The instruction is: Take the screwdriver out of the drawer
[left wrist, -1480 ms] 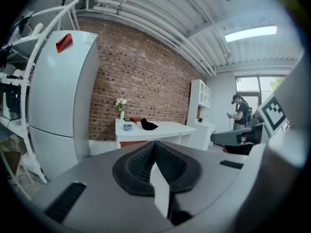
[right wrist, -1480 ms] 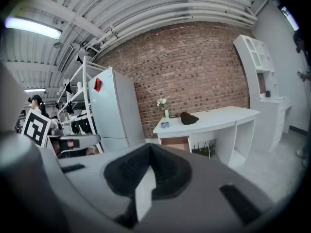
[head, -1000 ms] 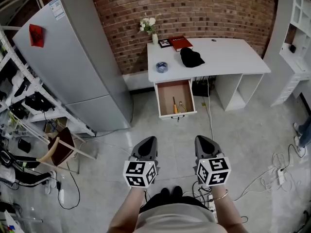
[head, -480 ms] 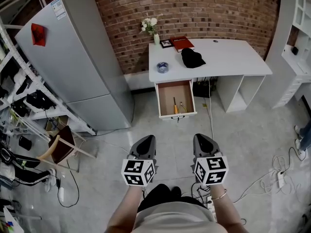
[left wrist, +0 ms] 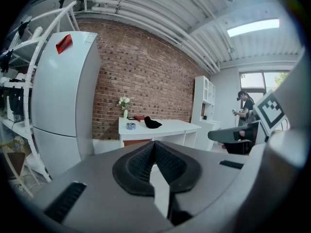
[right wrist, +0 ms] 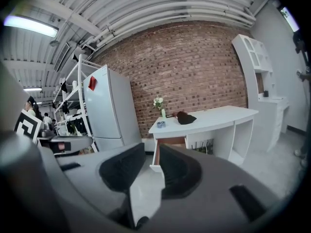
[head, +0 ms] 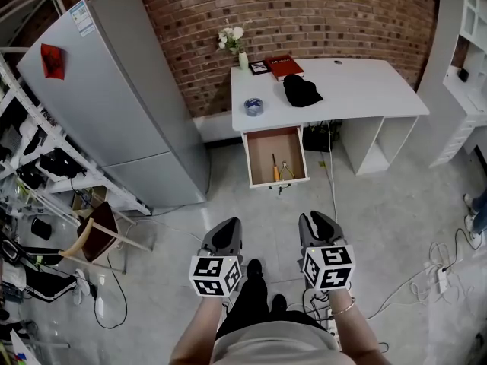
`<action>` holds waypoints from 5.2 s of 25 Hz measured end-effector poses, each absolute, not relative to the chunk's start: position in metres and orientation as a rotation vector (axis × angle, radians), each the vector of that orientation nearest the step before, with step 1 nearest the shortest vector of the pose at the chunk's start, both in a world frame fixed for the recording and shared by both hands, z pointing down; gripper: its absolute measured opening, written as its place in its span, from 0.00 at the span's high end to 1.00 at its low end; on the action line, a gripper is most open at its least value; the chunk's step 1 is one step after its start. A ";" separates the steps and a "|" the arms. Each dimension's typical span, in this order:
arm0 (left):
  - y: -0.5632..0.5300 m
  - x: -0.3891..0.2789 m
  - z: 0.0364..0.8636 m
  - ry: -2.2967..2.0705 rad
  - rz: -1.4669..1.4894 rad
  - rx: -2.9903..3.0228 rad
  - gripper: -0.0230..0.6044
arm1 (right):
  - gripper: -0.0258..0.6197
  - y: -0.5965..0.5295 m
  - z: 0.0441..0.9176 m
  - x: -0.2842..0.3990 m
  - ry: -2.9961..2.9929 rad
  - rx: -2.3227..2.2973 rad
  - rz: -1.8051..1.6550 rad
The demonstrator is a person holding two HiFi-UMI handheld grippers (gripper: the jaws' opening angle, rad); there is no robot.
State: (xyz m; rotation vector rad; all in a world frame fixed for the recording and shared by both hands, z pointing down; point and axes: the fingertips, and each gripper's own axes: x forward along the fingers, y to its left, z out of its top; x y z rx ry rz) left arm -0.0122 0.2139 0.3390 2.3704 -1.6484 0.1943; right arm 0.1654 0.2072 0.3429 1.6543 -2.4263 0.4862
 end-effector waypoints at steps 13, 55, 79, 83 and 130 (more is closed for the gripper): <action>0.131 -0.041 0.354 -1.597 0.183 2.351 0.98 | 0.81 0.127 0.361 0.137 -2.348 1.650 0.533; -0.134 -0.092 0.418 -1.441 0.239 2.290 0.98 | 0.81 -0.123 0.467 0.077 -2.103 1.533 0.744; -0.168 -0.105 0.506 -1.531 0.292 2.105 0.98 | 0.81 -0.198 0.627 0.071 -1.965 1.319 0.906; -0.168 -0.110 0.518 -1.544 0.296 2.079 0.98 | 0.81 -0.211 0.650 0.070 -1.939 1.308 0.911; -0.187 -0.132 0.590 -1.580 0.319 1.948 0.98 | 0.82 -0.273 0.797 0.086 -1.689 1.246 0.839</action>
